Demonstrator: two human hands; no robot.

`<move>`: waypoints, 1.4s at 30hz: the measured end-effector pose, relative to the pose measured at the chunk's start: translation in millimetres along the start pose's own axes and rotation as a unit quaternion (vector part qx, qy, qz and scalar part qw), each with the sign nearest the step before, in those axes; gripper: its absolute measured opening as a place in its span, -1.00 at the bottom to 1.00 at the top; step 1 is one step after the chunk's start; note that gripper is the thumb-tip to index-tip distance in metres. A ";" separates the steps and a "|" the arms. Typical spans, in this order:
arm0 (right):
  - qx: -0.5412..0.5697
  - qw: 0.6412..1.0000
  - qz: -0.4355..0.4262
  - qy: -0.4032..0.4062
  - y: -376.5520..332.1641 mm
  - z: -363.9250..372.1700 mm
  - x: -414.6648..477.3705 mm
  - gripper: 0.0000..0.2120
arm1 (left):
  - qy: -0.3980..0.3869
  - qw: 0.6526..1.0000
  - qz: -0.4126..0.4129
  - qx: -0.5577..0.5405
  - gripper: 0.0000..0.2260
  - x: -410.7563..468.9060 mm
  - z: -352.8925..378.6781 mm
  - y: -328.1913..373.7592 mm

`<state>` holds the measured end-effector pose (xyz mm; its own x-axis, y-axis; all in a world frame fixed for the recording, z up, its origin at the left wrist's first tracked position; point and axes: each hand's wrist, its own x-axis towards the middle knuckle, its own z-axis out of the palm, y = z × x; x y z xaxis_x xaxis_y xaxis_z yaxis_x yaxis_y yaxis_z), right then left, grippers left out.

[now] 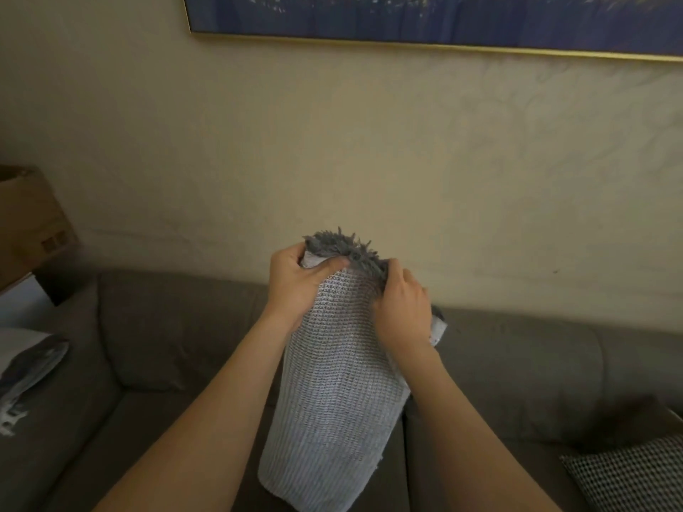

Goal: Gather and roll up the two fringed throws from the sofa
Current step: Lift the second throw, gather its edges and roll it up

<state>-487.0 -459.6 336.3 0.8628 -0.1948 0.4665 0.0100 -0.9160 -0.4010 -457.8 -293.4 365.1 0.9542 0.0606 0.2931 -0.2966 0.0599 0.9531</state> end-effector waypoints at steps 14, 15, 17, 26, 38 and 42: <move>0.229 0.946 -0.118 -0.197 -23.9 -35.5 8.5 -0.43 | 0.041 0.999 -0.027 0.004 -0.84 4.7 -34.6 -5.6; 0.227 0.954 -0.102 -0.166 -25.2 -32.8 11.6 -0.46 | 0.049 0.998 -0.038 -0.009 -0.80 3.5 -33.8 -5.3; 0.213 0.968 -0.077 -0.106 -29.0 -28.7 13.4 -0.49 | 0.048 0.997 -0.056 -0.022 -0.79 1.4 -32.6 -4.0; 0.230 0.971 -0.041 -0.044 -33.1 -33.3 19.3 -0.44 | -0.083 0.981 -0.173 0.007 -0.77 -14.7 -46.8 -37.6; 0.098 0.966 -0.060 -0.230 -65.0 -24.6 16.7 -0.38 | 0.113 0.988 -0.022 0.105 -0.65 -10.2 -79.1 -43.4; 0.134 0.912 -0.057 -0.383 -76.0 -1.9 16.0 -0.44 | 0.143 0.977 0.027 0.154 -0.62 -5.4 -104.7 -49.7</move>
<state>-474.9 -393.7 375.7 0.9475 0.2922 -0.1302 0.1554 -0.7763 -0.6110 -452.3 -192.4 308.2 0.8745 0.3332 0.3524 -0.2775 -0.2520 0.9271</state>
